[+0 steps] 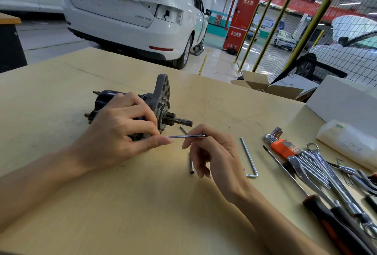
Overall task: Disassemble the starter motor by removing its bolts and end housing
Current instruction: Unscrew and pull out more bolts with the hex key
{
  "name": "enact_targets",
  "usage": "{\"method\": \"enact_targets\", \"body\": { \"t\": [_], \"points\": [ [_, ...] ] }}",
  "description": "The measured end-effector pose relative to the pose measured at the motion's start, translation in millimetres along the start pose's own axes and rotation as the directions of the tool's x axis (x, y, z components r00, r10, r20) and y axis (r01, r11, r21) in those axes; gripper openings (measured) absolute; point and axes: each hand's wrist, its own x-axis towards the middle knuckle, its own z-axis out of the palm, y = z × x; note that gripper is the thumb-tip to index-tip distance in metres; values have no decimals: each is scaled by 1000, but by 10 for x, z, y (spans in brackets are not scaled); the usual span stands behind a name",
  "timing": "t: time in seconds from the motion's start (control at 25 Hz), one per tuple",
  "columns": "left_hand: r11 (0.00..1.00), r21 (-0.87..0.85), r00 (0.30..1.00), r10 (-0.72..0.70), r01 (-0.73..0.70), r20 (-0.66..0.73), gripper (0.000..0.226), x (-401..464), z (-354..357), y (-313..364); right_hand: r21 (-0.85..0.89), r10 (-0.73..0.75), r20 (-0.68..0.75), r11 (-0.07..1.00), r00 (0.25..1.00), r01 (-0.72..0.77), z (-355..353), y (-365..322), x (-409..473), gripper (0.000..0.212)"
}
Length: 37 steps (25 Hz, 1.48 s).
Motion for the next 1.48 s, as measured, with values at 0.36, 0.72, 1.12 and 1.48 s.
{"method": "enact_targets", "body": {
  "t": [0.36,0.72,1.12,1.48],
  "points": [
    [999,-31,1000,-27,27,4,29,0,-6,-1,-92,41,-101,995,994,-50,23,16,10,22],
    [999,-35,999,-34,34,20,28,-13,-14,-8,-7,31,-76,999,997,-31,50,9,13,51],
    [1000,2,999,-16,16,29,31,-21,-8,-2,-12,34,-20,999,999,-34,25,-32,-10,67],
    [994,113,999,-17,11,49,59,-32,10,-64,-167,-44,-125,986,991,22,33,50,-14,46]
  ]
}}
